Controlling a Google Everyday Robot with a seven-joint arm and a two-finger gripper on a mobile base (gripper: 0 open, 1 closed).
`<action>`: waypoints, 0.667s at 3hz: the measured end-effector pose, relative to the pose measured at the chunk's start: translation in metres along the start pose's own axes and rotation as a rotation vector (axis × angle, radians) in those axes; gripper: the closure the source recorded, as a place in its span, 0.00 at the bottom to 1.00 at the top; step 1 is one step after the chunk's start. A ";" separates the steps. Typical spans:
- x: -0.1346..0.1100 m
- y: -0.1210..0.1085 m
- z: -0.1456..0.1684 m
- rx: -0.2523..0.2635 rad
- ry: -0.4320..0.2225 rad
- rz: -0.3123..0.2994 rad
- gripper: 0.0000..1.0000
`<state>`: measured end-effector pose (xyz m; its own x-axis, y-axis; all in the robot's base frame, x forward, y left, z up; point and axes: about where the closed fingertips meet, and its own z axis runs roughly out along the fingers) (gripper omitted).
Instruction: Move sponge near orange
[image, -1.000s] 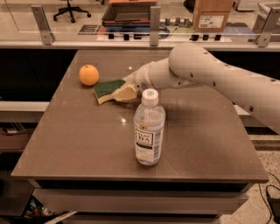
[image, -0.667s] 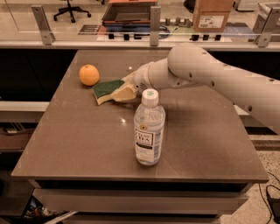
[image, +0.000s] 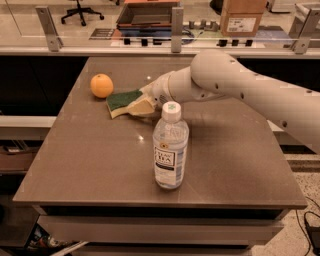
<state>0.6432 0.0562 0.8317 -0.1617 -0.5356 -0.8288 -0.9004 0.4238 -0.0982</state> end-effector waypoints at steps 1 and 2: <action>-0.001 0.001 0.001 -0.003 0.000 -0.001 0.00; -0.001 0.001 0.001 -0.003 0.000 -0.001 0.00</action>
Offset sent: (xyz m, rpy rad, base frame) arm -0.0005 0.0016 -0.0002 -0.0001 0.0005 0.0028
